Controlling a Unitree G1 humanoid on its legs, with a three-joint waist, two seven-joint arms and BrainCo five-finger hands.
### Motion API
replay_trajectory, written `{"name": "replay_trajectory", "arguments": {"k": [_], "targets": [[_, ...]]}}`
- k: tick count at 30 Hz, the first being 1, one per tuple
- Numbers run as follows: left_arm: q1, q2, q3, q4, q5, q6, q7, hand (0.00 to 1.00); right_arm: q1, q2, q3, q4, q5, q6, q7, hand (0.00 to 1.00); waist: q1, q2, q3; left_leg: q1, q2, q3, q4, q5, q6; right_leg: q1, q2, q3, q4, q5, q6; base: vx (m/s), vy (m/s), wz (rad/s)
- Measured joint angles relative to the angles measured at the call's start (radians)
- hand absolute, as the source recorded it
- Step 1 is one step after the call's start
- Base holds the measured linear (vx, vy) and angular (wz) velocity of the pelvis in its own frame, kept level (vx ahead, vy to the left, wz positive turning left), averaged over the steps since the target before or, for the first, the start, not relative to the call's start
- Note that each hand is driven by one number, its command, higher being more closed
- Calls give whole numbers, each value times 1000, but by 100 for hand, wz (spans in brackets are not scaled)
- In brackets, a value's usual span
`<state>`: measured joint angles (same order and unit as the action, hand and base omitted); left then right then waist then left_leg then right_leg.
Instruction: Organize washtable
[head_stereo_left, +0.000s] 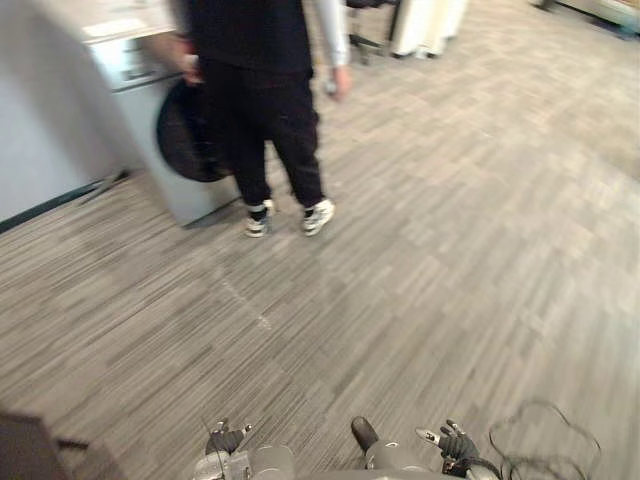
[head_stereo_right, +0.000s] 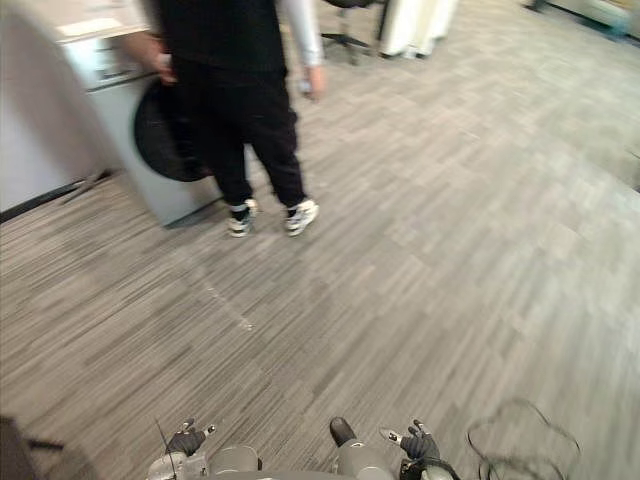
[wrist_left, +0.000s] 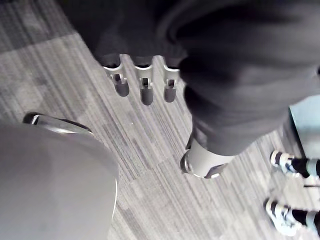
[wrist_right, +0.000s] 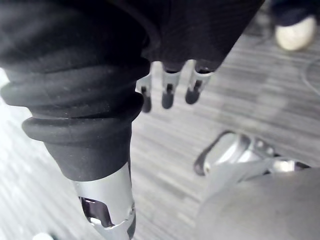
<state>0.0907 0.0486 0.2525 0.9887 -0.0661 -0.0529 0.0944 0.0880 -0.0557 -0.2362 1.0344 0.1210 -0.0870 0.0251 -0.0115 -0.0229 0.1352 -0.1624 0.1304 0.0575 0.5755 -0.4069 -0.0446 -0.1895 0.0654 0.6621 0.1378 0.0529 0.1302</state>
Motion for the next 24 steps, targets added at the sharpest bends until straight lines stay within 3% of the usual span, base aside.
{"name": "replay_trajectory", "arguments": {"k": [1,2,3,4,5,6,8,9,11,13,14,15,16,18,24], "targets": [[-1,0,-8,3,1,-1,0,0,-8,0,-1,1,-1,5,-1,0,1,0,0,3,-3,73,-15,1,10,-26,-3,18,-28,60,-1,-86,294,-197],[-1,-1,-17,4,2,-1,-1,0,-24,-2,-2,1,-1,12,0,0,1,13,7,18,5,165,-59,23,48,-51,-15,-6,-85,168,-32,-68,255,-222],[-3,-5,-27,4,2,-1,-2,0,-36,-6,-9,-9,5,14,0,0,-4,24,15,41,2,242,-98,44,76,-82,-31,-203,-49,170,-66,-47,199,-182],[-4,-10,-26,4,2,-1,-2,0,-34,-8,-15,-8,6,15,0,0,-2,27,17,53,-6,273,-117,52,81,-90,-56,-343,-17,148,-82,-30,191,-155],[-9,-17,-24,6,1,0,-2,0,-26,-9,-20,-9,8,15,-1,0,-1,30,18,74,-21,339,-147,62,96,-92,-111,-613,59,57,-130,-62,142,-133],[-14,-21,-25,10,1,2,-2,0,-21,-13,-20,-19,8,15,1,0,0,34,21,96,-37,390,-179,72,114,-91,-152,-802,162,-54,-162,-87,166,-132],[-25,-23,-25,24,1,3,-2,0,-19,-17,-19,-23,14,9,1,0,-4,35,24,128,-46,443,-215,81,128,-73,-166,-887,272,-148,-155,-106,77,-93],[-25,-25,-23,26,1,5,-2,0,-16,-21,-18,-20,25,2,1,0,-5,55,32,150,-46,491,-230,82,130,-42,-173,-940,356,-220,-161,-116,39,-84],[-24,-26,-20,29,-3,5,-2,0,-15,-21,-17,-17,27,-2,0,0,-2,48,30,166,-47,538,-236,82,130,13,-194,-999,389,-282,-150,-114,2,-83],[-22,-27,-14,39,-8,4,-3,0,-16,-21,2,1,26,-3,0,0,1,35,24,166,-57,569,-236,88,122,56,-191,-1008,287,-296,-123,-81,-69,-77],[-22,-38,-6,44,-18,5,-4,0,-17,-24,4,4,25,-3,1,0,2,48,23,162,-53,573,-248,109,117,69,-163,-982,213,-261,-120,-58,-87,-72],[-22,-42,-6,42,-23,4,-4,0,-18,-30,4,7,24,-3,0,0,4,49,22,156,-49,572,-248,127,115,79,-150,-969,169,-235,-121,-53,-95,-78],[-22,-40,-6,40,-30,0,-4,0,-26,-31,13,23,20,-1,1,0,25,48,15,141,-43,572,-248,156,101,94,-129,-937,90,-181,-126,-69,-98,-85],[-24,-38,-7,33,-33,-2,-4,0,-43,-37,30,40,-4,0,0,0,24,49,13,109,-41,560,-238,189,90,95,-110,-899,-4,-115,-132,-87,-104,-69],[-30,-42,-7,34,-35,-2,1,0,-50,-50,66,42,-13,-3,-2,0,21,54,20,92,-67,345,-210,199,72,82,-107,-854,3,-91,-135,-63,-30,-25]]}}
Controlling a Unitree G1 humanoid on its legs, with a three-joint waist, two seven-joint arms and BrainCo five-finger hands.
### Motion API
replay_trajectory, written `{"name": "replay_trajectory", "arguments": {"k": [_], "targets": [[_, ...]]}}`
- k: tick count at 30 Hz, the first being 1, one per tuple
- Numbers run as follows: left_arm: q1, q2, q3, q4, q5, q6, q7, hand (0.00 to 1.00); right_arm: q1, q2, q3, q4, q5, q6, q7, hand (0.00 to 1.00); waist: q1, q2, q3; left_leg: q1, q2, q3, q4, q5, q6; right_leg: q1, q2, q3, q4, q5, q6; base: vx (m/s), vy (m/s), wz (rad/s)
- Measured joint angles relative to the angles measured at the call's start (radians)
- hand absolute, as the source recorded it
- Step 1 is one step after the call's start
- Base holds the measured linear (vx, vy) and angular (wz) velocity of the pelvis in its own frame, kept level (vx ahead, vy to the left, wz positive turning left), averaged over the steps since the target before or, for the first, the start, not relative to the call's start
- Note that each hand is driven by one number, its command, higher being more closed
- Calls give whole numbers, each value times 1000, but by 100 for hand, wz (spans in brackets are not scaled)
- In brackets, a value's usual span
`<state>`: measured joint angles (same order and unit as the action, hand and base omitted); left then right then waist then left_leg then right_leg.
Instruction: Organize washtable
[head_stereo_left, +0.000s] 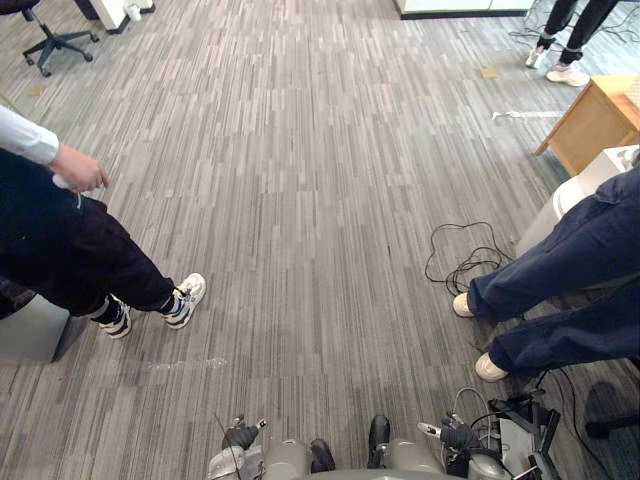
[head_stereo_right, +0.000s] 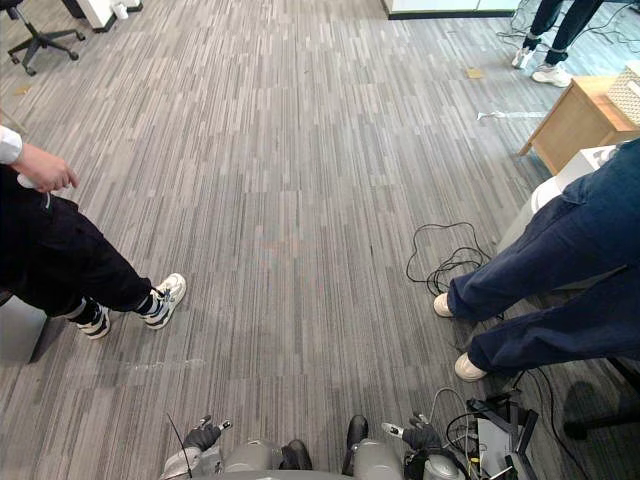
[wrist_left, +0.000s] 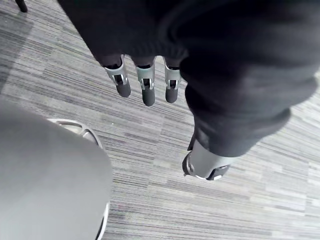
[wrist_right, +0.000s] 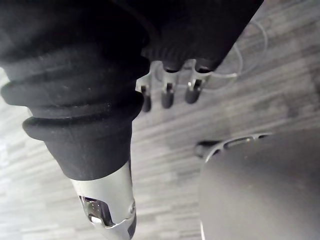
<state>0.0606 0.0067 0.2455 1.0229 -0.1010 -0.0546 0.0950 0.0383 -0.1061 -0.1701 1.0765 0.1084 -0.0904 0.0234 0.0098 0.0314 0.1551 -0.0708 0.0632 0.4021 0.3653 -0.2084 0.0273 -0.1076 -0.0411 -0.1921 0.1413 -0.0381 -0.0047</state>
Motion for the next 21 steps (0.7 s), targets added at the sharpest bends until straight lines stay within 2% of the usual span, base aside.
{"name": "replay_trajectory", "arguments": {"k": [5,9,14,18,19,20,21], "targets": [[1,-7,0,0,5,0,0,0,7,22,-92,20,-1,2,0,0,-15,4,-9,70,-34,-54,-175,-2,-7,49,15,-27,-109,65,10,-71,67,15],[17,-3,-2,8,18,0,1,0,10,25,-129,30,1,12,0,0,-12,-3,-15,87,-53,-50,-192,4,-10,90,10,-18,-179,111,21,-55,80,-2],[20,-1,-17,8,25,-1,1,0,14,31,-143,39,6,20,0,0,2,-7,-38,88,-83,-44,-228,24,18,96,5,1,-239,154,33,-42,61,-8],[25,2,-10,10,25,-1,-2,0,14,43,-146,39,6,23,1,0,4,-10,-41,112,-87,-48,-241,24,18,115,5,1,-239,150,35,-14,22,1],[27,5,-5,9,25,-1,-2,0,8,49,-138,39,6,23,1,0,4,-13,-40,102,-82,-54,-218,22,16,111,5,-1,-225,133,29,-7,-8,16],[27,10,4,5,24,-1,-3,0,5,57,-121,38,7,21,2,0,2,-18,-37,58,-63,-67,-127,-2,-22,91,4,1,-178,96,14,-5,-12,24],[27,10,13,0,24,-1,-4,0,4,57,-112,37,7,20,3,0,3,-19,-32,30,-49,-77,-61,-17,-44,84,4,0,-153,76,11,-23,-53,38]]}}
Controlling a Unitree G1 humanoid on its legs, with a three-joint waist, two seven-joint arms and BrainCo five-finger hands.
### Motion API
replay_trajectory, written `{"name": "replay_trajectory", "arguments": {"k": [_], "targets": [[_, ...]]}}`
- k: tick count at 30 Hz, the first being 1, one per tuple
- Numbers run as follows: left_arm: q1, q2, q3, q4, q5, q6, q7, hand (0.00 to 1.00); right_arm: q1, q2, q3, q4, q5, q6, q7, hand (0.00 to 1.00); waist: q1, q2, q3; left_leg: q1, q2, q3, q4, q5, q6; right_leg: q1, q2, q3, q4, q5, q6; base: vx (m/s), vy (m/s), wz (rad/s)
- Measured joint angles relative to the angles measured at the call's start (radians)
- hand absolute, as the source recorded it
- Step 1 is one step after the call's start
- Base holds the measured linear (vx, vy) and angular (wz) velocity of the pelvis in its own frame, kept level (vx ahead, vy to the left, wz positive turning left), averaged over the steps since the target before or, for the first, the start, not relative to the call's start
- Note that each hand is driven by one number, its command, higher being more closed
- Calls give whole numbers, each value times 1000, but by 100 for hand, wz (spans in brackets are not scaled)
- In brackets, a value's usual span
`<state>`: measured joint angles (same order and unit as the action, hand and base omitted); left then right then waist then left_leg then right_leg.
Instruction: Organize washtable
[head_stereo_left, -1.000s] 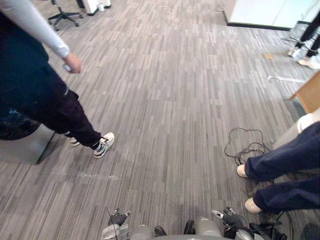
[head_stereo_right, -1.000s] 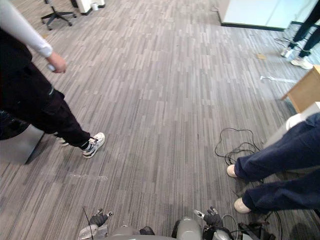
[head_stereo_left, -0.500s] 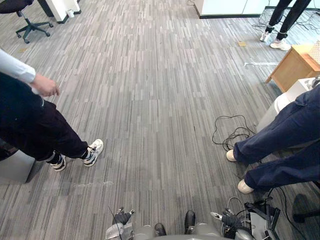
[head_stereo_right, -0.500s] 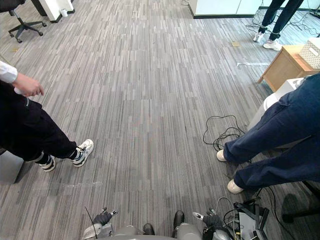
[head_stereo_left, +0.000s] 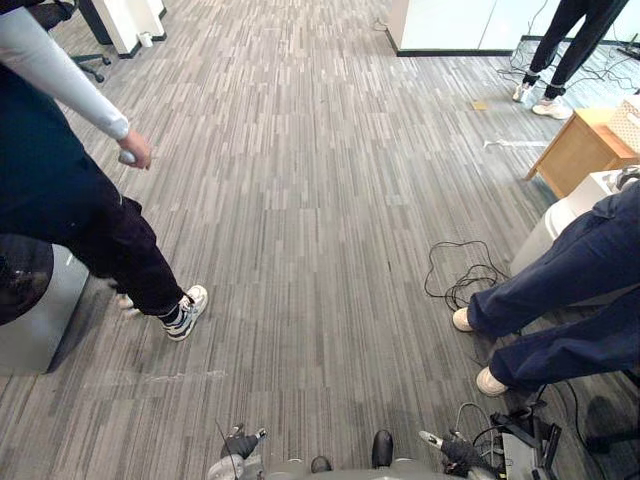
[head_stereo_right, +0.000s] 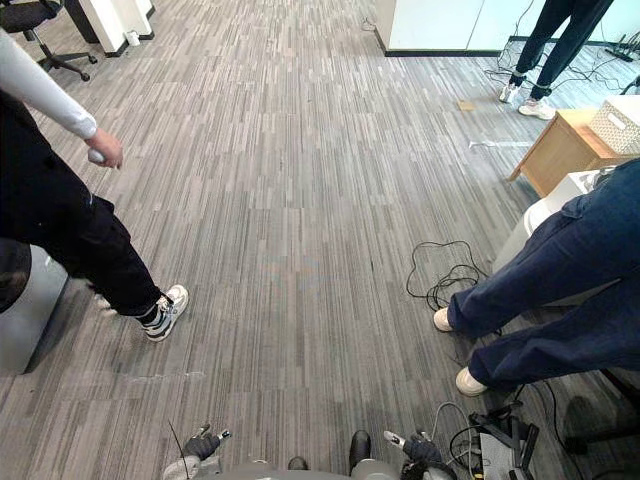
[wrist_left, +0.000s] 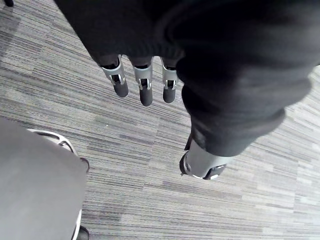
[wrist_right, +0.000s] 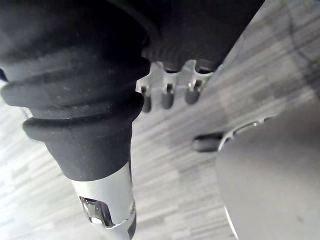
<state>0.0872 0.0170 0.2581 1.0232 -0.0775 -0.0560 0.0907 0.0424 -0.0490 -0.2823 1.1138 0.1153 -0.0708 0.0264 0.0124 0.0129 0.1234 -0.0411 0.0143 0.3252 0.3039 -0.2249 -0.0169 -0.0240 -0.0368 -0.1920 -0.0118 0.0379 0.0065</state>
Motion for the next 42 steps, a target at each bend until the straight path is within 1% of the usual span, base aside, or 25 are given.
{"name": "replay_trajectory", "arguments": {"k": [1,4,6,9,10,11,13,15,17,18,19,20,21,23,25,28,30,32,33,34,35,36,37,39,42], "targets": [[0,-3,28,-16,-2,-1,-3,0,-5,-4,18,-1,-1,-2,0,0,2,-2,15,-66,36,-20,175,-16,-21,1,1,-7,45,-31,2,-49,-31,35],[4,2,56,-44,-12,-9,1,0,-5,-19,85,-11,-8,-2,-1,0,20,13,51,-191,137,-23,525,18,-14,55,16,-24,95,-90,-2,-36,13,22],[0,5,51,-46,-11,-10,-1,0,-16,-30,95,-11,-9,2,-1,0,32,8,50,-236,144,-24,486,-34,28,63,-7,-10,96,-103,-1,61,62,-1],[2,4,49,-43,-11,-15,-1,0,-17,-49,120,-15,-10,1,-1,0,33,27,56,-272,141,-40,227,-26,1,22,-36,22,84,-116,19,52,157,-38],[18,-18,48,-25,-9,-17,-1,0,-26,-71,127,-31,-9,1,2,0,52,87,47,-282,180,-51,106,36,-10,2,6,43,135,-146,37,195,196,-57],[20,-2,33,-11,-9,-19,-2,0,-32,-66,136,-40,-11,1,-1,0,56,63,64,-287,160,-41,124,58,-5,-50,-10,57,347,-222,36,232,112,-35],[24,28,29,-8,-8,-15,-1,0,-25,-51,138,-32,-34,3,0,0,56,7,71,-302,118,-28,201,20,17,2,-48,55,356,-360,53,252,47,26],[53,26,36,-9,-9,-12,-3,0,-26,-44,143,-31,-48,5,1,0,62,0,54,-324,111,-22,267,-34,56,2,-59,74,369,-390,61,236,166,5],[81,49,40,21,-9,-5,-2,0,-4,-7,135,-22,-48,1,12,0,59,-55,18,-301,52,3,281,-102,81,-37,-118,108,524,-433,124,379,190,-2],[82,53,40,26,-9,-4,-2,0,4,-4,128,-17,-48,2,19,0,57,-63,13,-284,38,8,280,-116,88,-68,-132,129,610,-428,132,455,149,6],[86,57,39,26,-9,-4,-2,0,7,0,109,-20,-44,1,22,0,55,-70,8,-249,20,13,274,-134,97,-107,-149,158,741,-393,181,479,165,12],[89,65,24,25,-9,-1,-1,0,8,3,89,-20,-42,0,24,0,49,-74,7,-168,-5,8,246,-153,115,-154,-170,175,927,-288,217,483,155,14],[89,68,15,24,-9,0,-1,0,8,4,87,-19,-42,0,24,0,47,-65,12,-129,-14,1,228,-158,118,-165,-173,167,991,-261,215,582,107,30],[88,68,3,12,-9,1,-1,0,8,2,82,-27,-42,-1,29,0,26,-57,9,-15,-26,-31,149,-162,123,-204,-171,106,1122,-281,148,537,42,35],[82,68,-32,-1,-7,2,0,0,3,-3,74,-50,-41,-12,40,0,9,-40,12,126,-19,-49,19,-152,112,-308,-133,3,1092,-348,39,480,22,21],[49,57,-55,0,3,3,1,0,1,-13,59,-104,-33,-24,40,0,-20,-12,29,241,6,-73,-65,-151,109,-422,-83,-73,834,-357,-4,579,-16,34],[-1,35,-73,0,12,1,0,0,-3,-43,44,-123,-29,-27,36,0,-35,19,51,296,33,-86,-99,-142,75,-475,-65,-78,521,-242,3,525,-58,66],[-32,24,-79,0,14,0,1,0,4,-54,34,-98,-27,-15,27,0,-51,16,63,373,42,-111,-129,-139,-12,-491,-51,-68,222,-85,-5,790,-176,56],[-22,25,-73,9,15,2,2,0,19,-39,26,-96,-29,-7,18,0,-57,-2,60,426,45,-134,-109,-143,-47,-482,-36,-67,186,-65,-27,960,-261,34],[-19,22,-64,12,23,3,2,0,27,-35,19,-97,-26,-4,18,0,-58,-2,59,444,55,-145,-90,-142,-50,-483,-27,-39,207,37,-83,880,-253,21],[-28,1,-47,19,34,4,0,0,25,-39,-7,-96,-29,1,20,0,-55,27,63,447,102,-153,-21,-106,-109,-488,-10,-49,304,102,-118,701,-204,18],[-30,-5,-43,18,38,4,0,0,27,-42,-17,-91,-37,2,20,0,-57,39,65,432,123,-162,39,-62,-129,-485,2,-49,343,111,-127,847,-251,8],[-27,-24,-12,20,54,4,-1,0,30,-54,-32,-82,-51,10,20,0,-60,69,63,382,162,-180,181,90,-55,-453,33,-63,385,64,-93,830,-236,-2],[-18,-46,77,23,73,11,-1,0,34,-61,-26,-82,-95,16,19,0,-51,87,66,234,247,-179,475,507,-20,-324,95,-50,337,-18,-111,991,-238,-28],[-19,-33,90,-19,56,10,-1,0,34,-69,36,-56,-109,25,16,0,-17,57,85,34,376,-100,893,198,22,-62,156,3,214,-52,-144,737,-151,-43]]}}
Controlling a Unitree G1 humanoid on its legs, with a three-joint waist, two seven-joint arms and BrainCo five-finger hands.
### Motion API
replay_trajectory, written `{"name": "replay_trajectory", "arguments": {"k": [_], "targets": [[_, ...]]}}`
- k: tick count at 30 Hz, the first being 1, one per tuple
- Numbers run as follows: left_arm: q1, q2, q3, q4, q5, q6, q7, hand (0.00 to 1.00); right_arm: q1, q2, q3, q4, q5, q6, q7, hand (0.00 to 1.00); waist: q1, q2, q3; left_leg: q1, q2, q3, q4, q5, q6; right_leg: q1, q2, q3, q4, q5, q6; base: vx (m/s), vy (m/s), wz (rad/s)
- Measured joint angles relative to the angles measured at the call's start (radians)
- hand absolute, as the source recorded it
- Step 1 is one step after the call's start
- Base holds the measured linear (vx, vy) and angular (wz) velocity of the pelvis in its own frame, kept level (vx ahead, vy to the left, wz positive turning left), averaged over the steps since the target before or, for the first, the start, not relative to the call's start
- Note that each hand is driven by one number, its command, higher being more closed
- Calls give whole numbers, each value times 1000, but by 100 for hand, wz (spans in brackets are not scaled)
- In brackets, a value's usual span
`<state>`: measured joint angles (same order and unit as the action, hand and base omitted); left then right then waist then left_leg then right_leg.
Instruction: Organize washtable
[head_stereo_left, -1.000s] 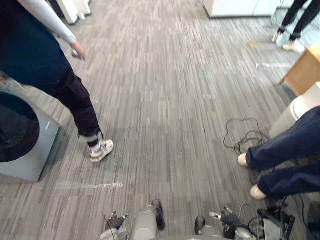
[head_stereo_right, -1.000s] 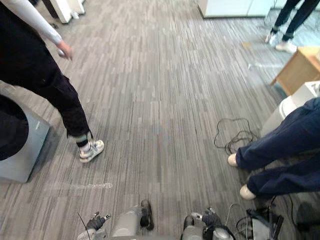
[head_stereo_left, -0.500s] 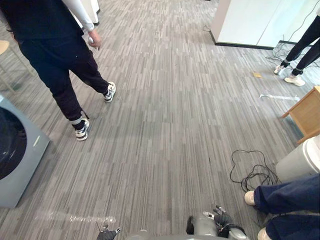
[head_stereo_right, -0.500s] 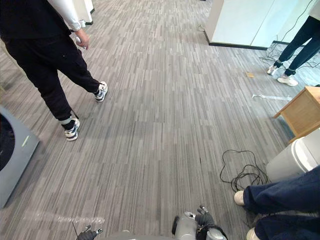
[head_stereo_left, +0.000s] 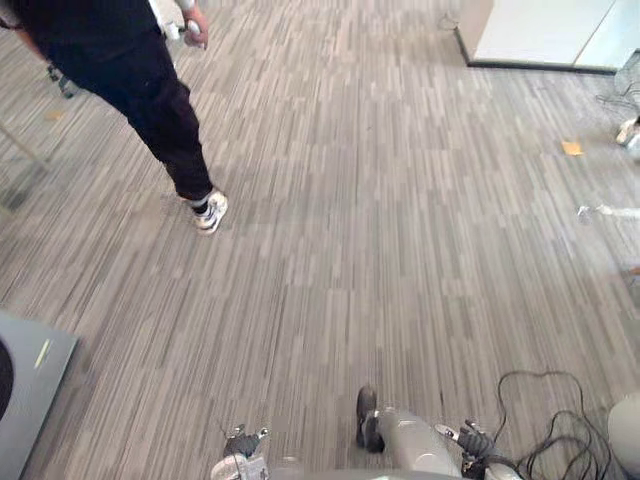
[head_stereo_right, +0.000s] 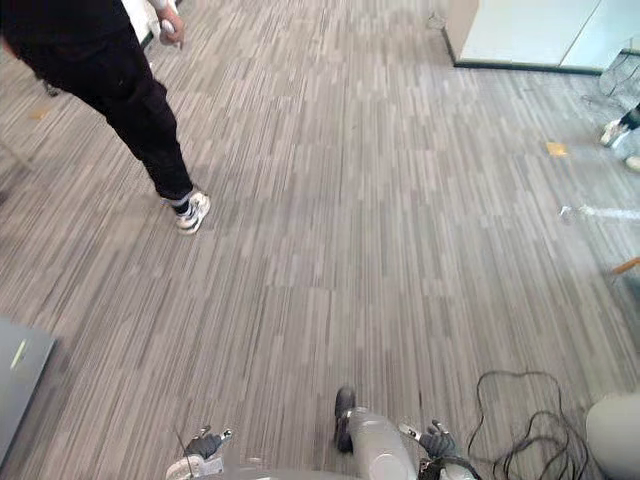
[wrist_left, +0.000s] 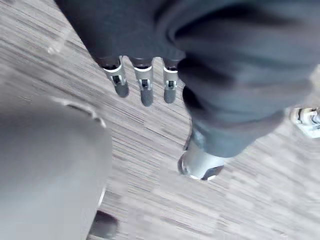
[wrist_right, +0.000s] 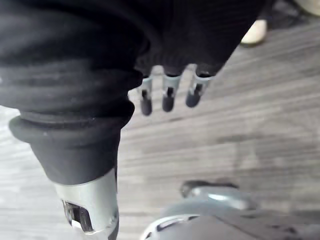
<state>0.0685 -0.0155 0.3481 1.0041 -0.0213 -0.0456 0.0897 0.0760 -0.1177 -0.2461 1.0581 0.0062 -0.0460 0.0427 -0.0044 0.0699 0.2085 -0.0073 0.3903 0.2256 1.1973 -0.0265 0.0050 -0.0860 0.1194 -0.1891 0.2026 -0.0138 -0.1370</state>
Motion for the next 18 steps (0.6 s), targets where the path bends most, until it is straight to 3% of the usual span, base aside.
{"name": "replay_trajectory", "arguments": {"k": [2,3,5,6,7,8,9,10,11,12,13,14,15,16,17,18], "targets": [[1,12,-43,-46,-7,-3,0,0,-2,3,45,18,-2,4,-5,0,9,-34,-1,-128,-32,-3,4,-100,-5,136,-17,24,-75,-36,11,612,-74,-14],[0,15,-58,-60,-7,-6,0,0,-3,2,57,18,-8,5,-8,0,15,-38,-2,-176,-50,-3,-21,-122,-14,169,-23,31,-94,-59,27,675,-14,-19],[-2,12,-95,-85,-15,-17,-1,0,-32,-11,56,30,-16,14,-20,0,26,-25,7,-312,-100,-2,-222,-183,-30,248,-34,55,-121,-104,52,473,80,-28],[-2,14,-103,-92,-22,-19,0,0,-39,-11,55,30,-17,14,-21,0,29,-25,8,-343,-145,4,-353,-184,-29,270,-54,69,-120,-128,64,505,167,-43],[-2,13,-113,-91,-29,-24,0,0,-49,-10,57,30,-17,12,-20,0,37,-25,8,-354,-210,1,-596,-163,-56,295,-86,93,-119,-167,81,482,184,-48],[-1,10,-118,-91,-29,-27,1,0,-50,-11,58,29,-18,9,-20,0,46,-21,4,-349,-233,-7,-735,-137,-86,305,-94,112,-120,-190,80,576,275,-72],[8,7,-123,-91,-34,-32,0,0,-51,-13,61,29,-18,7,-20,0,69,-1,-6,-348,-239,-26,-913,-53,-112,326,-94,150,-120,-230,95,628,330,-83],[14,13,-118,-87,-39,-32,1,0,-51,7,78,30,-20,8,-20,0,87,-11,-16,-350,-252,-30,-887,42,-74,342,-109,188,-115,-266,82,545,287,-74],[16,18,-116,-86,-43,-34,1,0,-52,20,84,30,-21,7,-19,0,89,-20,-28,-358,-270,-36,-861,39,-58,341,-121,195,-99,-282,70,596,274,-53],[17,34,-105,-77,-45,-38,-1,0,-51,38,88,32,-27,4,-17,0,81,-51,-42,-376,-303,-48,-812,7,3,287,-153,228,6,-283,72,462,218,-21],[20,40,-94,-70,-47,-39,-2,0,-49,43,87,34,-28,2,-17,0,76,-61,-48,-375,-315,-49,-803,-7,29,262,-166,238,69,-283,86,715,344,-9],[24,54,-78,-53,-47,-39,-2,0,-41,52,83,40,-27,1,-17,0,72,-83,-59,-365,-335,-34,-791,-32,62,229,-186,251,173,-281,126,627,297,-6],[25,77,-70,-23,-46,-36,-2,0,-40,66,56,45,-22,-1,-18,0,71,-115,-53,-320,-350,-3,-763,-83,86,177,-207,274,344,-257,225,744,316,-27],[38,91,-60,12,-45,-28,-3,0,-39,72,42,59,-17,-7,-14,0,73,-128,-58,-270,-360,19,-728,-150,97,120,-226,294,534,-173,399,603,228,-40],[44,96,-60,28,-45,-21,-3,0,-39,74,36,59,-14,-12,-12,0,71,-129,-57,-236,-363,25,-720,-178,102,94,-231,303,627,-129,417,550,204,-36],[58,101,-61,52,-44,-5,-2,0,-37,76,17,57,-12,-20,1,0,64,-118,-50,-160,-377,25,-727,-215,104,42,-260,266,797,-125,411,532,175,-5]]}}
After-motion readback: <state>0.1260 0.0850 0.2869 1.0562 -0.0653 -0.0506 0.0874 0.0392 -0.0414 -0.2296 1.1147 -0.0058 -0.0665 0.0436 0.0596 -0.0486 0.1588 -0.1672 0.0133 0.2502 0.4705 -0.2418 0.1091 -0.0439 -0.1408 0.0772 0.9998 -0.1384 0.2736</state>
